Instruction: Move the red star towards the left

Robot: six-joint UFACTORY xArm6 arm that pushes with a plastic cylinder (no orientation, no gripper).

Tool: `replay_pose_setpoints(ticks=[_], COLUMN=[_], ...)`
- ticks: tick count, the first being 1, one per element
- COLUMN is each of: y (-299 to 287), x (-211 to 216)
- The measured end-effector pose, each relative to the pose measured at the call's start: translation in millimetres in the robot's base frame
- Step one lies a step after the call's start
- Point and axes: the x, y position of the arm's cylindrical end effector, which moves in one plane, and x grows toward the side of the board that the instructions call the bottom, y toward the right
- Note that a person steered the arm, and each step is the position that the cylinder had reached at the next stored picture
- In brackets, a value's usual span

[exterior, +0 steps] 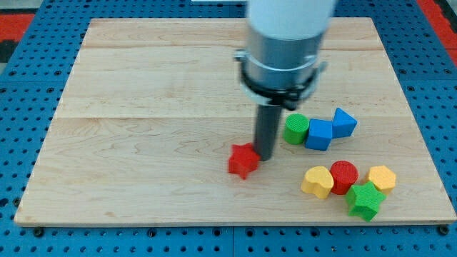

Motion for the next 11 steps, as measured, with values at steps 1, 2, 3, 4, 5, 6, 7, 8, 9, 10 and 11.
replay_pose_setpoints(ticks=[1, 2, 3, 4, 5, 6, 7, 8, 9, 10, 11], y=[-59.2, -115.7, -126.2, -65.8, 14.2, -5.6, -60.7, -69.8, -35.3, -65.5, -127.7], x=[0.0, 1.0, -4.8, -20.2, -2.3, 23.7, 21.8, 16.2, 26.5, 35.9, 33.4])
